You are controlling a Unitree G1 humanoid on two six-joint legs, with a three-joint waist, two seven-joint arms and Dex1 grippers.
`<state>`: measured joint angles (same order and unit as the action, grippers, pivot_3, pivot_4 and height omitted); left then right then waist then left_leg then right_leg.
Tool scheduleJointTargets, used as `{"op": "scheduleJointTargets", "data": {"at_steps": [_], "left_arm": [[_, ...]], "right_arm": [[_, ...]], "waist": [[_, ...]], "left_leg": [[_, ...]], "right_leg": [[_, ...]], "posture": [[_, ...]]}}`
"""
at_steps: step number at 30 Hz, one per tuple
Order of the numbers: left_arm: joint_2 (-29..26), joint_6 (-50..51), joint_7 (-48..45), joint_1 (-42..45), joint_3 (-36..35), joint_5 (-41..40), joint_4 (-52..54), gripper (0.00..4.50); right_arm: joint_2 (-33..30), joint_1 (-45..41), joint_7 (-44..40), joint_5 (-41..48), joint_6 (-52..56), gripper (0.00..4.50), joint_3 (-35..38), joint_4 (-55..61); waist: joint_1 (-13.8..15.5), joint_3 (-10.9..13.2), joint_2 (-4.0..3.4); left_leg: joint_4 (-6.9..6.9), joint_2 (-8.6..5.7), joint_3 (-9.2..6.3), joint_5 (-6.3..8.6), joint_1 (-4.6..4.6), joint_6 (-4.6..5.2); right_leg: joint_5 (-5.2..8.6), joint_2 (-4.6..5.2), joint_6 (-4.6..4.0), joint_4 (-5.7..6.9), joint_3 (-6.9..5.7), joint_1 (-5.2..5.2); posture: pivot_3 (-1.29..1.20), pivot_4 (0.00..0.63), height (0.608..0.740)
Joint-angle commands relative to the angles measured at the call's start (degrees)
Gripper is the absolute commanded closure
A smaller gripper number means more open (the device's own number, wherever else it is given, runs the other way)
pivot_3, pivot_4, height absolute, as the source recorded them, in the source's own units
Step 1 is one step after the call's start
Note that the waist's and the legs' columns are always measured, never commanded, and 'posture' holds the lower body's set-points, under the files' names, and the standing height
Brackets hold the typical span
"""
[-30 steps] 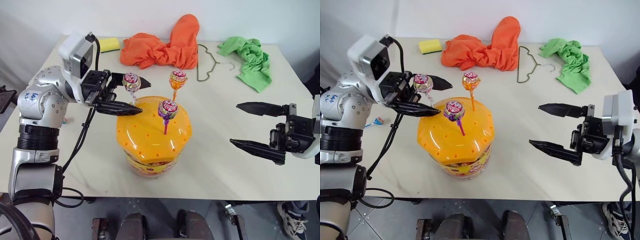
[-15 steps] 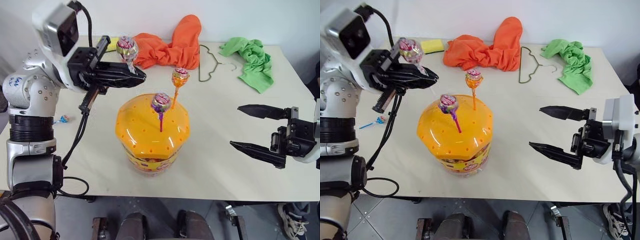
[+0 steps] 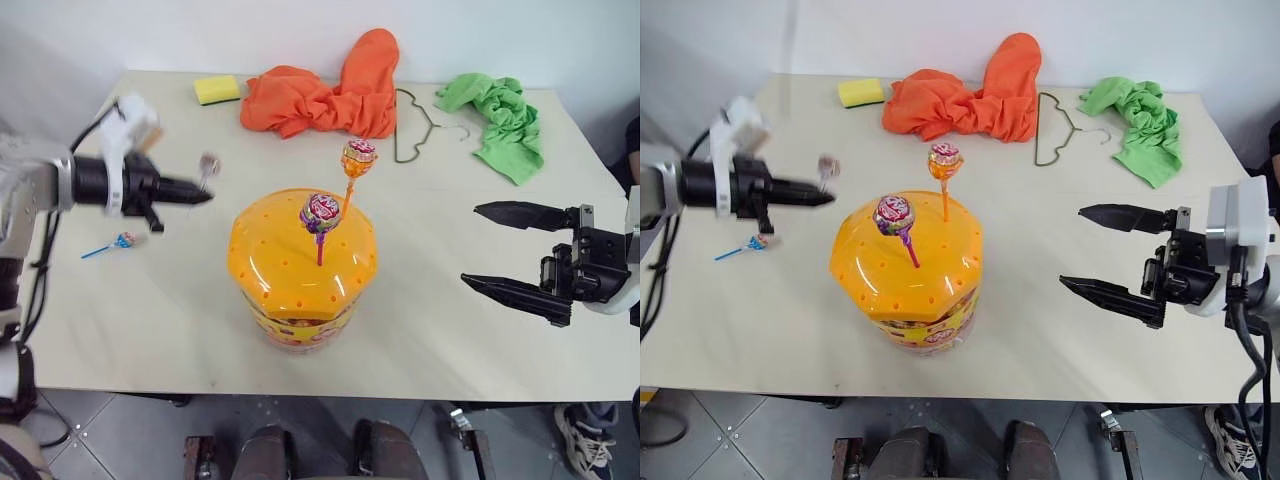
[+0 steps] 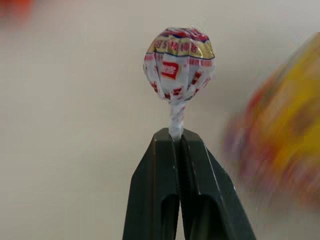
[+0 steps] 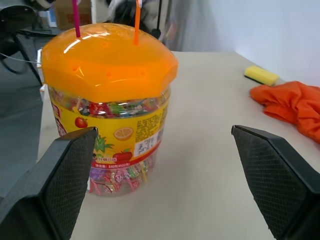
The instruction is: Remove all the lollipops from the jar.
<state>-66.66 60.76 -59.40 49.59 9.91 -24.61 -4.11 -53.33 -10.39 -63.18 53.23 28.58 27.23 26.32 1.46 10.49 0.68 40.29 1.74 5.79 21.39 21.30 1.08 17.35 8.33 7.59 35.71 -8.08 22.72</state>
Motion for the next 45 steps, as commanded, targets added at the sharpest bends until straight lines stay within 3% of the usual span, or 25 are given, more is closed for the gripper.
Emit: {"op": "scheduleJointTargets", "data": {"at_steps": [1, 8, 14, 19, 24, 29, 33, 36, 40, 45], "left_arm": [[-3.6, 3.3, 0.6, -2.6, 1.6, 3.4, 2.2, 4.48], [-5.0, 5.0, -0.1, -5.9, 6.0, 8.1, 1.6, 4.48], [-6.4, 6.7, -1.6, -4.8, 8.4, 10.5, 1.2, 2.89], [-7.1, 6.0, -3.8, -2.9, 7.2, 10.3, 2.9, 1.31], [-6.7, 4.4, -5.9, 1.8, 4.9, 9.2, 4.0, 0.01], [-1.4, -1.8, -8.1, 2.6, -5.5, 2.7, 3.7, 0.01], [7.8, -14.4, -10.9, -2.0, -19.1, -5.6, 2.3, 0.01], [13.5, -23.0, -19.7, -3.9, -25.2, -12.4, -0.4, 0.01], [16.5, -29.8, -31.1, -4.9, -26.2, -16.0, -4.7, 0.01], [16.3, -33.9, -33.1, -5.3, -23.3, -19.1, -8.1, 0.01]], "right_arm": [[-0.5, -1.7, -1.3, -0.4, -1.3, 0.00, -0.5, -0.6], [-0.3, -4.1, -2.4, -1.3, -1.4, 0.00, -2.6, -2.2], [-0.4, -4.1, -2.6, -1.4, -0.9, 0.00, -2.7, -2.3], [-0.8, -3.8, -2.8, -1.2, -0.4, 0.00, -2.1, -2.1], [-1.5, -4.3, -2.8, -1.1, -0.1, 0.00, -1.2, -2.2], [-2.9, -4.8, -0.3, 0.2, 2.3, 0.00, -0.1, -1.2], [-3.5, -6.2, 4.7, 3.9, 6.1, 0.00, 0.4, 2.4], [-2.2, -8.3, 9.3, 6.4, 7.3, 0.00, -0.3, 4.3], [-0.8, -13.2, 14.9, 7.5, 9.4, 0.00, -4.0, 4.1], [1.1, -20.5, 12.6, 5.1, 9.5, 0.00, -12.4, 0.9]], "waist": [[0.2, 0.0, 0.01], [0.4, 0.0, 0.01], [0.1, 0.0, 0.01], [0.1, 0.0, 0.01], [0.2, 0.0, 0.02], [0.1, 0.0, 0.01], [0.0, 0.0, 0.01], [-0.1, 0.0, 0.01], [-0.2, 0.0, 0.01], [-0.2, 0.0, 0.01]], "left_leg": [[0.00, 0.00, 0.10, 0.00, 0.03, 0.00], [0.00, 0.00, 0.38, 0.00, 0.03, 0.00], [-0.03, 0.01, 0.42, 0.00, 0.03, -0.01], [-0.03, 0.01, 0.42, 0.00, 0.03, -0.01], [-0.02, 0.00, 0.42, 0.00, 0.04, -0.01], [-0.01, 0.02, 0.41, 0.00, 0.04, 0.00], [0.01, 0.05, 0.41, 0.00, 0.00, 0.00], [0.10, 0.05, 0.39, 0.00, 0.05, -0.01], [0.15, 0.05, 0.40, 0.00, 0.06, -0.01], [0.16, 0.03, 0.41, 0.00, 0.06, -0.01]], "right_leg": [[0.00, 0.00, 0.00, 0.00, -0.03, 0.00], [0.00, 0.00, 0.00, -0.05, 0.00, -0.01], [0.00, -0.02, 0.00, -0.05, 0.00, 0.02], [0.00, -0.02, 0.00, -0.04, 0.01, 0.02], [0.00, -0.01, 0.00, -0.04, 0.01, 0.02], [0.00, -0.01, 0.00, -0.04, 0.01, 0.02], [0.00, 0.00, 0.00, 0.01, 0.02, 0.03], [0.00, 0.00, -0.01, 0.02, -0.02, 0.03], [0.00, -0.01, -0.01, 0.05, -0.05, 0.03], [0.00, -0.01, 0.00, 0.05, -0.03, 0.03]], "posture": [[0.00, 0.150, 0.740], [0.00, 0.150, 0.740], [0.00, 0.150, 0.740], [0.00, 0.150, 0.740], [0.00, 0.150, 0.740], [0.00, 0.150, 0.740], [0.00, 0.150, 0.740], [0.00, 0.150, 0.740], [0.00, 0.150, 0.740], [0.00, 0.150, 0.740]]}}
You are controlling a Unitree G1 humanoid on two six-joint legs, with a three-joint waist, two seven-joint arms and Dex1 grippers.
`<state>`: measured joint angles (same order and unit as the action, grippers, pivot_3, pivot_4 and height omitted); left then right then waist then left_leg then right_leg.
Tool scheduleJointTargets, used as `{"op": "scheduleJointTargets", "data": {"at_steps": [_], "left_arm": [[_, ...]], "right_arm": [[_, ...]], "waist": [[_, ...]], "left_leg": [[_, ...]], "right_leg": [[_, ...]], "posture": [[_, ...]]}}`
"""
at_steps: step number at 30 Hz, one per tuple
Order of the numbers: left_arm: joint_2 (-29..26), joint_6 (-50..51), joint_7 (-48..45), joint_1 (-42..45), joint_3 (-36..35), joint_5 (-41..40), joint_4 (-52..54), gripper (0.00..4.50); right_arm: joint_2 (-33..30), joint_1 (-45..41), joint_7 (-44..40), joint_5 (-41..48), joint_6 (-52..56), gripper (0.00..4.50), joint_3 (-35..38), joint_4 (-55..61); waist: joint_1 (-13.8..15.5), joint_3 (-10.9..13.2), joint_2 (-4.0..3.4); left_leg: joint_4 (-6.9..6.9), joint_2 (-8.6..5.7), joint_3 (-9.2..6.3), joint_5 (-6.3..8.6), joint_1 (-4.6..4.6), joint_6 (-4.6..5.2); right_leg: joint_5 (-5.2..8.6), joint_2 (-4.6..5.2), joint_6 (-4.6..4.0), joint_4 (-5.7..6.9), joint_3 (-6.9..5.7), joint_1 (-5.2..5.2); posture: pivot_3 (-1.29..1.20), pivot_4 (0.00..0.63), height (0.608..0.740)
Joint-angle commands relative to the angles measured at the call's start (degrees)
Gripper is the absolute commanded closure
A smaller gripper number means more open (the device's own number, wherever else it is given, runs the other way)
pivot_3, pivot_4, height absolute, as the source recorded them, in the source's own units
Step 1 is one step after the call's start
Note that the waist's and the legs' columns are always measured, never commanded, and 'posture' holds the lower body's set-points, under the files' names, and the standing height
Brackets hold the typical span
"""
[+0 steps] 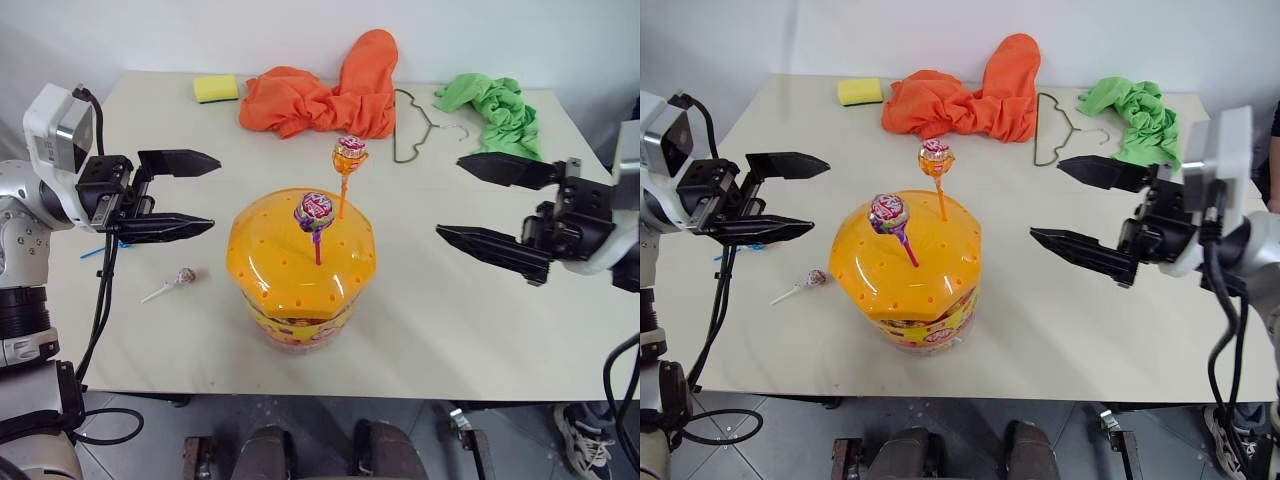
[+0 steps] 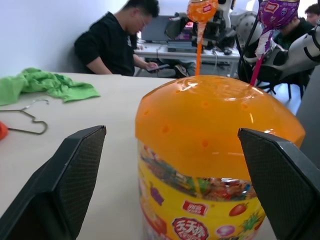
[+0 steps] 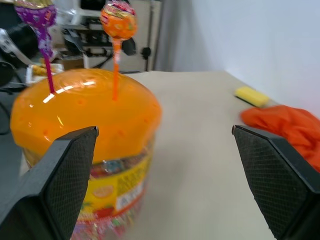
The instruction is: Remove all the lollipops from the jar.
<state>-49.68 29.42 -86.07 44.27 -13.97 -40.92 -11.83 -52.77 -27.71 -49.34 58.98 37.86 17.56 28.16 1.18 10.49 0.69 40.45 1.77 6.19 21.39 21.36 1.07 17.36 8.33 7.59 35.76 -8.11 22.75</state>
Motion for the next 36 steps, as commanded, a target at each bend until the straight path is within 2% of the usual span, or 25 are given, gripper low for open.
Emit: {"op": "scheduleJointTargets", "data": {"at_steps": [1, 4, 11, 19, 22, 33, 34, 36], "left_arm": [[-1.0, -2.6, -6.4, -0.2, 0.9, -3.6, -0.5, 0.01], [-1.2, -2.3, -6.4, -0.9, 1.1, -4.7, 0.4, 0.01], [-2.2, -1.3, -3.0, -6.7, -1.8, -6.3, 6.1, 0.01], [-2.2, 0.9, 1.7, -13.3, -6.8, -9.2, 13.7, 0.01], [-2.1, 1.3, 2.8, -14.4, -7.5, -9.5, 15.0, 0.00], [-1.4, 1.3, 4.8, -14.8, -7.6, -9.6, 16.1, 0.00], [-1.4, 1.2, 4.9, -14.8, -7.6, -9.6, 16.0, 0.00], [-1.1, 1.1, 4.8, -14.2, -7.2, -9.5, 15.7, 0.00]], "right_arm": [[1.7, -4.9, -1.6, -1.0, -0.2, 0.00, -4.3, -1.9], [5.9, -10.5, -2.9, -2.3, -1.0, 0.00, -8.7, -4.8], [11.0, -17.0, -8.0, -5.7, -0.8, 0.00, -15.3, -9.9], [15.0, -22.9, -14.8, -10.1, -1.9, 0.00, -19.4, -16.1], [16.1, -24.5, -15.9, -12.6, -2.0, 0.57, -20.9, -17.9], [20.3, -28.1, -16.1, -14.2, -2.4, 4.32, -19.3, -20.7], [20.4, -28.2, -16.1, -14.2, -2.4, 4.48, -19.2, -20.7], [20.1, -29.0, -15.8, -14.2, -2.5, 4.48, -18.1, -21.0]], "waist": [[0.1, 0.0, 0.00], [0.0, 0.0, 0.00], [-0.6, 0.0, 0.00], [-1.4, 0.0, 0.00], [-1.4, 0.0, 0.00], [-1.4, 0.0, -0.01], [-1.4, 0.0, -0.01], [-1.5, 0.0, -0.02]], "left_leg": [[0.00, 0.00, -0.03, 0.00, 0.01, 0.00], [0.03, -0.01, -0.03, 0.00, 0.02, 0.00], [-0.01, -0.01, -0.04, 0.00, 0.02, 0.01], [-0.04, 0.00, -0.15, 0.00, 0.06, 0.00], [-0.06, 0.00, -0.15, 0.00, 0.05, 0.00], [-0.08, 0.00, -0.16, 0.01, 0.06, -0.01], [-0.08, 0.00, -0.16, 0.01, 0.05, -0.01], [-0.09, 0.00, -0.15, 0.01, 0.05, -0.02]], "right_leg": [[0.00, 0.00, 0.00, 0.00, -0.01, 0.00], [0.00, 0.00, 0.00, 0.01, -0.01, 0.00], [0.00, 0.00, 0.00, 0.04, -0.04, 0.02], [0.00, 0.01, -0.01, 0.05, -0.10, 0.04], [0.00, 0.01, -0.01, 0.05, -0.10, 0.04], [0.00, 0.01, -0.01, 0.05, -0.12, 0.04], [0.00, 0.01, -0.01, 0.05, -0.12, 0.04], [0.00, 0.01, -0.01, 0.05, -0.12, 0.04]], "posture": [[0.00, 0.150, 0.740], [0.00, 0.150, 0.740], [0.00, 0.150, 0.740], [0.00, 0.150, 0.740], [0.00, 0.150, 0.740], [0.00, 0.150, 0.740], [0.00, 0.150, 0.740], [0.00, 0.150, 0.740]]}}
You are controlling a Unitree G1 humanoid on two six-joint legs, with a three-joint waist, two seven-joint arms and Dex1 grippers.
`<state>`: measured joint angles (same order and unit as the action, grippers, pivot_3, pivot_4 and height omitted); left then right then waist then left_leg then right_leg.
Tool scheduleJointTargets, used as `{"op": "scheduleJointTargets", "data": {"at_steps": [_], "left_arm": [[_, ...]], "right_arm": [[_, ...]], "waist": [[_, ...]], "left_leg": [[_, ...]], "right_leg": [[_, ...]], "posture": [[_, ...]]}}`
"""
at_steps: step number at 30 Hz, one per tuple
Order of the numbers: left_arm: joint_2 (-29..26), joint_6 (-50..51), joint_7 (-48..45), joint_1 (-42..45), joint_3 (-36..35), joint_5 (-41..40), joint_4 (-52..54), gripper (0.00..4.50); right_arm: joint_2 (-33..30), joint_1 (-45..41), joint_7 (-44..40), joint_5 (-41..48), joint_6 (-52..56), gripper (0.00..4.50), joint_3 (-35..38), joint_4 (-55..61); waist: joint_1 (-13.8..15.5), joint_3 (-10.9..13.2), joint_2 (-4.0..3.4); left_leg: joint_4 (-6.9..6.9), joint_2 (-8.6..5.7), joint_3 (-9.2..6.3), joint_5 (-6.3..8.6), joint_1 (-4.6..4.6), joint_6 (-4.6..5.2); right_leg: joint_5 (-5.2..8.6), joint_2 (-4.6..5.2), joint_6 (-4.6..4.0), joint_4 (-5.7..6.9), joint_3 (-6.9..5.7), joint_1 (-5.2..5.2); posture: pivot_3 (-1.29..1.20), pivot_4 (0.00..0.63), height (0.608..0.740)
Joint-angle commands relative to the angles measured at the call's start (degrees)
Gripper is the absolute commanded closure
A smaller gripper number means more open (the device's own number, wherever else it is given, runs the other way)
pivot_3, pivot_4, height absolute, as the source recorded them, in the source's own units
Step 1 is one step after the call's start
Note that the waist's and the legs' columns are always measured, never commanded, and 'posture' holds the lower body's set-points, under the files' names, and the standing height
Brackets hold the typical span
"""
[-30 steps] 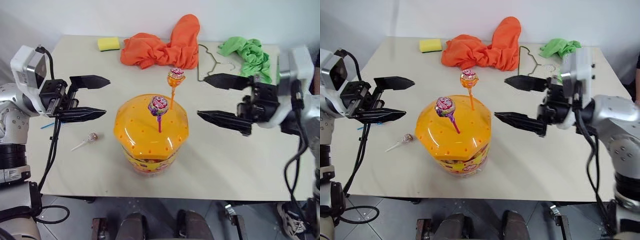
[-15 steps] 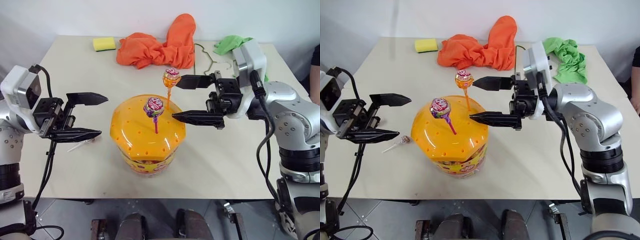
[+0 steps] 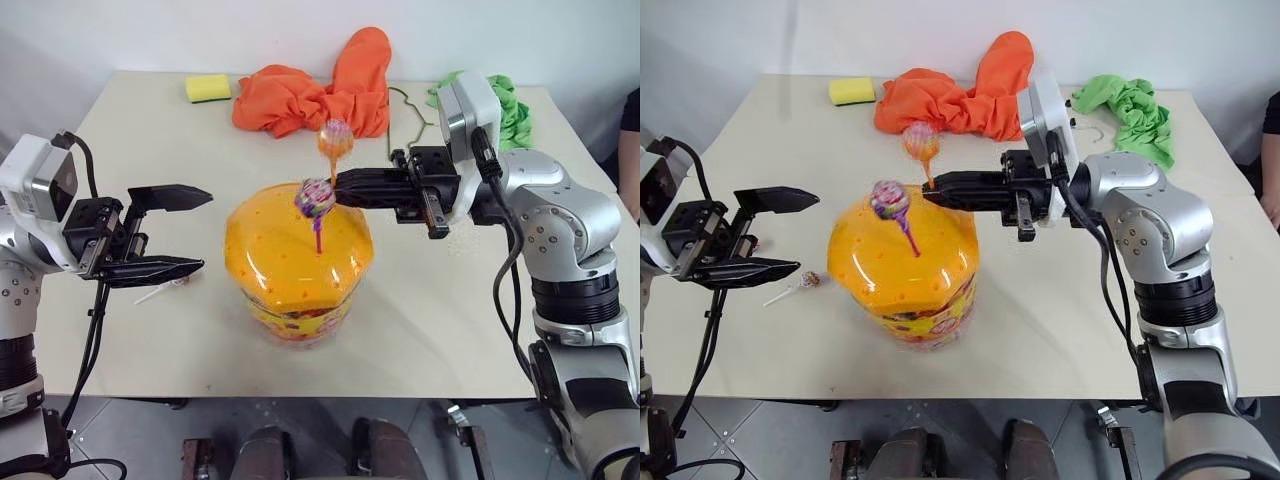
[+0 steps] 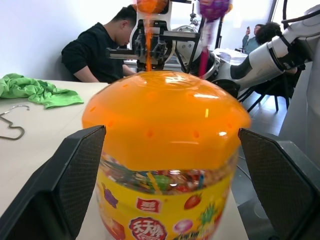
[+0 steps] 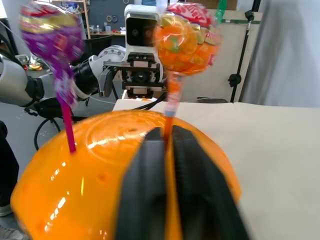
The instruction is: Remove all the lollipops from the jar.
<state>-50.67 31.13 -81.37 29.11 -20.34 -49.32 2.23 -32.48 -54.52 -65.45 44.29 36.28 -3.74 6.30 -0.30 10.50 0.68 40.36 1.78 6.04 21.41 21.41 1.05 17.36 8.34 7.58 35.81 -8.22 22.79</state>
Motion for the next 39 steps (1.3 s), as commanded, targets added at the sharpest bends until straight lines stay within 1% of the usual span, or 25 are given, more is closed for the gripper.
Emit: {"op": "scheduleJointTargets", "data": {"at_steps": [1, 8, 10, 12, 14, 15, 16, 19, 20, 23, 25, 28, 32, 35, 37, 39], "left_arm": [[0.1, -0.7, -0.1, 1.3, -0.6, -1.1, 1.4, 0.00], [0.9, -1.3, -2.1, 4.5, 1.2, -0.2, -2.0, 0.00], [0.8, -1.6, -2.8, 5.4, 1.6, 0.1, -3.3, 0.00], [0.5, -1.8, -3.5, 5.9, 1.7, 0.4, -4.5, 0.00], [0.0, -2.1, -4.2, 6.1, 1.7, 0.7, -5.5, 0.00], [-0.6, -2.2, -4.8, 6.0, 1.7, 1.1, -6.5, 0.00], [-1.2, -2.4, -5.4, 6.0, 1.7, 1.5, -7.3, 0.00], [-2.6, -2.7, -6.9, 5.8, 1.6, 2.3, -9.5, 0.00], [-3.1, -3.0, -7.5, 6.1, 1.5, 2.6, -10.5, 0.00], [-4.0, -4.2, -9.0, 6.7, 2.0, 3.7, -13.2, 0.00], [-4.3, -4.9, -9.5, 7.1, 2.5, 4.1, -14.4, 0.00], [-4.0, -5.1, -9.4, 8.1, 3.6, 4.2, -14.6, 0.00], [-3.5, -5.0, -8.8, 8.7, 4.5, 3.9, -14.2, 0.00], [-3.5, -4.8, -8.4, 8.6, 4.6, 3.6, -13.7, 0.00], [-3.7, -4.7, -8.5, 8.7, 4.5, 3.5, -13.7, 0.00], [-3.9, -4.5, -8.4, 8.8, 4.5, 3.4, -13.6, 0.00]], "right_arm": [[-0.4, -2.8, 0.6, 0.7, -1.0, 4.48, 4.1, 0.7], [-4.3, -7.3, 6.0, -0.1, -0.5, 4.48, 11.5, -1.6], [-7.7, -7.7, 11.0, -2.6, 1.1, 4.48, 14.2, -2.9], [-13.0, -6.5, 13.3, -5.7, 3.7, 4.48, 14.6, -3.9], [-20.1, -3.5, 12.1, -8.3, 8.0, 4.48, 12.3, -3.8], [-24.2, 0.1, 11.1, -8.9, 10.8, 4.48, 12.1, -2.9], [-26.7, 3.7, 11.5, -8.9, 12.9, 4.48, 13.2, -1.9], [-30.7, 13.8, 15.0, -9.8, 17.8, 4.48, 16.9, -0.3], [-31.6, 18.0, 16.6, -11.4, 19.1, 4.48, 17.5, -0.5], [-32.2, 27.3, 20.2, -14.2, 21.9, 4.48, 18.9, -1.4], [-31.0, 30.3, 22.0, -14.7, 22.8, 4.48, 19.6, -1.8], [-28.6, 32.7, 24.6, -16.2, 22.6, 4.48, 18.4, -4.3], [-25.3, 33.4, 27.7, -18.2, 20.9, 4.48, 18.1, -7.2], [-23.1, 34.2, 28.9, -18.1, 20.4, 3.83, 19.9, -8.0], [-22.7, 35.8, 28.6, -17.6, 20.4, 3.19, 21.1, -6.2], [-22.4, 39.4, 27.2, -15.3, 20.3, 2.51, 25.1, -0.6]], "waist": [[0.0, 0.0, -0.01], [0.1, 0.0, -0.01], [0.0, 0.0, -0.01], [0.2, 0.0, -0.01], [0.3, 0.0, -0.01], [0.4, 0.0, -0.01], [0.4, 0.0, 0.03], [0.2, 0.0, 0.04], [0.1, 0.0, 0.00], [0.1, 0.0, -0.03], [0.1, 0.0, -0.04], [0.1, 0.0, -0.04], [0.2, 0.0, -0.04], [0.2, 0.0, -0.04], [0.3, 0.0, -0.05], [0.4, 0.0, -0.06]], "left_leg": [[-0.01, 0.00, 0.01, 0.00, 0.00, 0.00], [-0.04, -0.02, -0.01, 0.00, 0.01, 0.00], [-0.07, -0.02, 0.00, 0.00, 0.00, 0.00], [-0.09, -0.02, 0.02, 0.00, 0.01, 0.00], [-0.13, -0.04, 0.01, 0.00, 0.00, 0.00], [-0.16, -0.04, 0.01, 0.00, 0.01, 0.00], [-0.21, -0.04, -0.01, 0.00, 0.03, 0.00], [-0.30, -0.04, 0.06, 0.00, 0.02, 0.00], [-0.30, -0.04, 0.07, 0.00, 0.02, 0.00], [-0.31, 0.00, 0.16, 0.00, 0.00, 0.00], [-0.30, -0.01, 0.20, 0.00, 0.00, 0.00], [-0.28, -0.01, 0.24, 0.00, -0.01, 0.00], [-0.28, -0.02, 0.24, 0.00, -0.01, -0.01], [-0.27, -0.02, 0.23, 0.00, 0.00, 0.00], [-0.28, -0.02, 0.23, 0.00, 0.00, 0.00], [-0.28, -0.02, 0.22, 0.00, 0.00, -0.01]], "right_leg": [[0.00, 0.00, 0.00, 0.00, 0.00, 0.01], [0.00, 0.00, 0.00, -0.01, -0.01, 0.01], [0.00, 0.00, 0.00, -0.01, -0.01, 0.01], [0.00, 0.00, 0.00, -0.02, -0.01, 0.02], [0.00, 0.04, 0.00, -0.03, -0.01, 0.02], [0.00, 0.04, 0.00, -0.04, -0.01, 0.02], [0.00, 0.04, 0.00, -0.11, -0.03, 0.02], [0.00, 0.04, 0.00, -0.21, -0.06, 0.02], [0.00, 0.04, 0.00, -0.20, -0.06, 0.02], [0.00, 0.03, 0.00, -0.20, -0.05, 0.06], [0.00, 0.04, 0.00, -0.20, -0.01, 0.08], [0.00, 0.04, 0.00, -0.19, 0.04, 0.10], [0.00, 0.04, 0.00, -0.19, 0.07, 0.10], [0.00, 0.04, 0.00, -0.19, 0.07, 0.09], [0.00, 0.04, 0.00, -0.19, 0.07, 0.09], [0.00, 0.04, 0.00, -0.19, 0.06, 0.09]], "posture": [[0.00, 0.150, 0.740], [0.00, 0.150, 0.740], [0.00, 0.150, 0.740], [0.00, 0.150, 0.740], [0.00, 0.150, 0.740], [0.00, 0.150, 0.740], [0.00, 0.150, 0.740], [0.00, 0.150, 0.740], [0.00, 0.150, 0.740], [0.00, 0.150, 0.740], [0.00, 0.150, 0.740], [0.00, 0.150, 0.740], [0.00, 0.150, 0.740], [0.00, 0.150, 0.740], [0.00, 0.150, 0.740], [0.00, 0.150, 0.740]]}}
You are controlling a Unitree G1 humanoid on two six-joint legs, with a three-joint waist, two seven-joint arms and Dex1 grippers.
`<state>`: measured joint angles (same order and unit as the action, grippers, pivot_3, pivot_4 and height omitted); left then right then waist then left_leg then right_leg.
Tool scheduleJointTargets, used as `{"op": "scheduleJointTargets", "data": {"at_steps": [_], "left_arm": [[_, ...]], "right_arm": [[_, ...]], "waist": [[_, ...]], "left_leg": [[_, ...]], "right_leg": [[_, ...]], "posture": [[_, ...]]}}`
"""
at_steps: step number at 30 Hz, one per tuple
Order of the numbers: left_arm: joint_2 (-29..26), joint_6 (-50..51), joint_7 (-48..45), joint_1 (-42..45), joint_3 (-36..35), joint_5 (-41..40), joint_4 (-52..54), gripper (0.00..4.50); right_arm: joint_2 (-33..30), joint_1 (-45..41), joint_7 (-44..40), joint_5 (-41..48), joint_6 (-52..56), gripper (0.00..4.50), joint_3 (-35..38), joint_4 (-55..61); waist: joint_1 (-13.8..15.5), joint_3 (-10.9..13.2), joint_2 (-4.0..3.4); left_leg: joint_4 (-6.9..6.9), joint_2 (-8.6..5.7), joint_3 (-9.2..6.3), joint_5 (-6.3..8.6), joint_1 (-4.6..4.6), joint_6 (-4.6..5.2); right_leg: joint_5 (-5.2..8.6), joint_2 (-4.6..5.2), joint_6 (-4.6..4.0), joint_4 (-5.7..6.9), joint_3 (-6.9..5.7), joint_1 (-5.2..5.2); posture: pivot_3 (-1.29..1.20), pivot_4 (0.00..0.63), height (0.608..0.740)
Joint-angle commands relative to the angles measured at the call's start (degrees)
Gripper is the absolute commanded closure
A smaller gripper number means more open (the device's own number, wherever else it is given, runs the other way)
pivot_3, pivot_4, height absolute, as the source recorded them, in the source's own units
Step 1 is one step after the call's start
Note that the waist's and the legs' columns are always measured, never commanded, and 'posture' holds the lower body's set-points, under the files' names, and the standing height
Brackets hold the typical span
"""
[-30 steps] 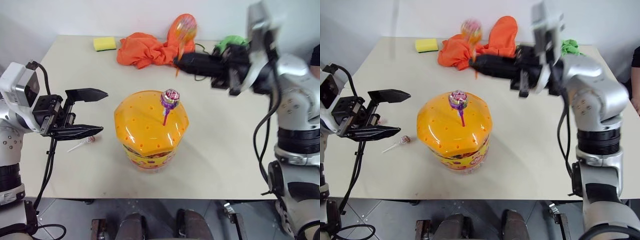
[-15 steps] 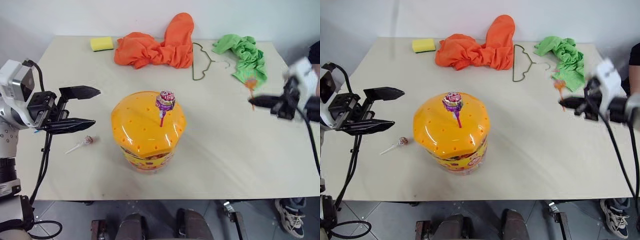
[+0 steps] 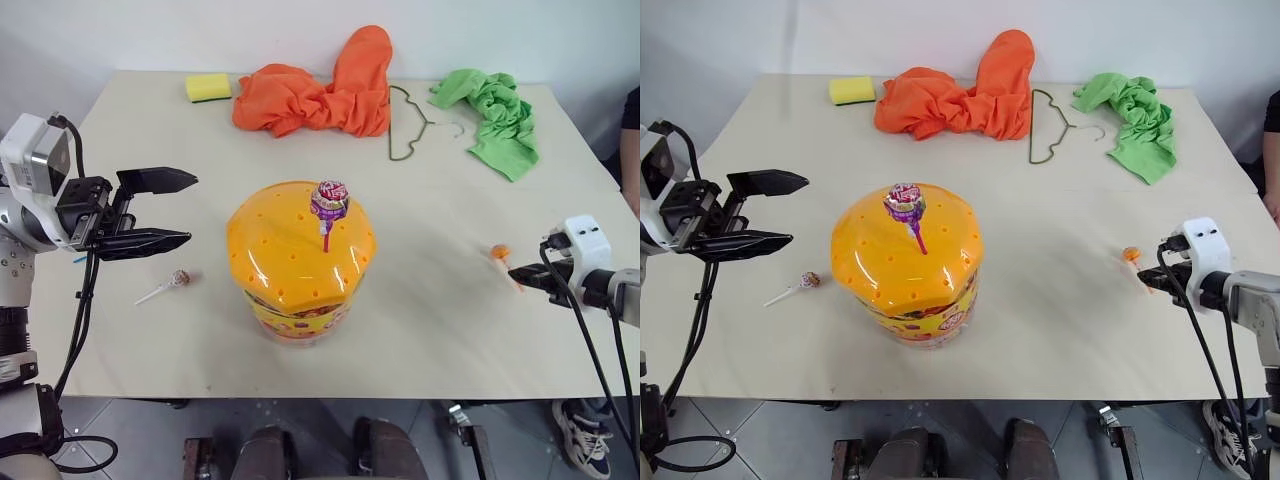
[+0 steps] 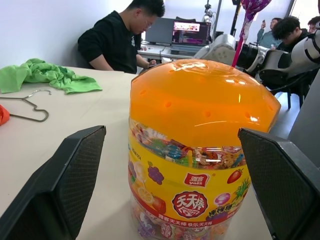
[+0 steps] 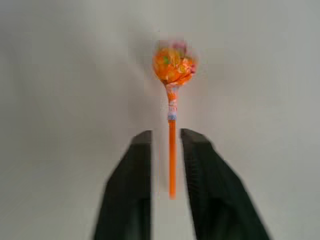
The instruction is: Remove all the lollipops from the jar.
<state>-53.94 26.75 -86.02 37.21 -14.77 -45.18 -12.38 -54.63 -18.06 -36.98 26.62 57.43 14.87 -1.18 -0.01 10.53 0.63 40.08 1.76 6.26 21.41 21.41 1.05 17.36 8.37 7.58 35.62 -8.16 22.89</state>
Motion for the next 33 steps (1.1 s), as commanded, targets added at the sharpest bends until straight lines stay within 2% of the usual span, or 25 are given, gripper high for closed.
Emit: {"op": "scheduleJointTargets", "data": {"at_steps": [1, 7, 11, 17, 23, 32, 33], "left_arm": [[-0.6, 0.0, -3.7, 0.7, -1.1, -0.8, 1.1, 0.00], [-0.2, -0.2, -3.6, 1.4, -0.7, -0.7, 0.8, 0.00], [0.3, -0.4, -3.6, 2.0, -0.3, -0.5, 0.4, 0.00], [1.1, -0.7, -3.6, 3.3, 0.3, 0.0, -0.3, 0.00], [1.4, -0.9, -3.0, 2.7, -0.1, -0.4, 0.4, 0.00], [1.4, 0.0, -0.7, -0.9, -2.5, -1.5, 4.3, 0.00], [1.4, 0.1, -0.5, -1.3, -2.8, -1.7, 4.8, 0.00]], "right_arm": [[-0.1, 4.0, -1.6, 3.2, -0.8, 2.16, 8.0, 8.8], [0.5, 5.7, -5.0, 12.4, -0.2, 0.04, 18.3, 21.8], [-0.2, -0.8, -5.7, 22.2, 2.3, 0.01, 19.5, 28.0], [0.1, -16.0, -6.3, 31.8, 3.9, 0.01, 7.5, 32.7], [4.1, -27.7, -11.0, 32.9, 0.3, 0.01, -4.8, 32.6], [14.3, -34.4, -17.0, 31.0, -5.2, 0.01, -14.4, 28.2], [15.3, -34.7, -18.0, 31.2, -5.9, 0.19, -14.9, 27.8]], "waist": [[0.1, 0.0, -0.01], [0.0, 0.0, 0.00], [-0.1, 0.0, -0.01], [0.0, 0.0, 0.00], [-0.2, 0.0, 0.00], [-0.3, 0.0, 0.00], [-0.2, 0.0, 0.01]], "left_leg": [[-0.01, 0.00, -0.02, 0.00, 0.01, 0.00], [0.01, 0.01, -0.01, 0.00, -0.01, 0.00], [0.01, 0.02, -0.01, 0.00, -0.05, 0.00], [0.01, 0.02, -0.03, 0.00, -0.07, 0.00], [0.01, -0.01, -0.04, 0.00, -0.04, 0.00], [0.02, -0.01, -0.05, 0.00, -0.04, 0.00], [0.03, -0.01, -0.06, 0.00, -0.04, 0.00]], "right_leg": [[0.00, 0.00, 0.00, 0.00, -0.01, 0.00], [0.00, -0.01, 0.00, 0.01, 0.01, 0.00], [0.00, -0.03, 0.00, 0.01, 0.04, 0.00], [0.00, -0.04, 0.00, 0.02, 0.07, -0.01], [0.00, -0.03, 0.00, 0.02, 0.04, -0.01], [0.00, -0.04, 0.00, 0.07, 0.01, 0.02], [0.00, -0.03, 0.00, 0.10, 0.00, 0.02]], "posture": [[0.00, 0.150, 0.740], [0.00, 0.150, 0.740], [0.00, 0.150, 0.740], [0.00, 0.150, 0.740], [0.00, 0.150, 0.740], [0.00, 0.150, 0.740], [0.00, 0.150, 0.740]]}}
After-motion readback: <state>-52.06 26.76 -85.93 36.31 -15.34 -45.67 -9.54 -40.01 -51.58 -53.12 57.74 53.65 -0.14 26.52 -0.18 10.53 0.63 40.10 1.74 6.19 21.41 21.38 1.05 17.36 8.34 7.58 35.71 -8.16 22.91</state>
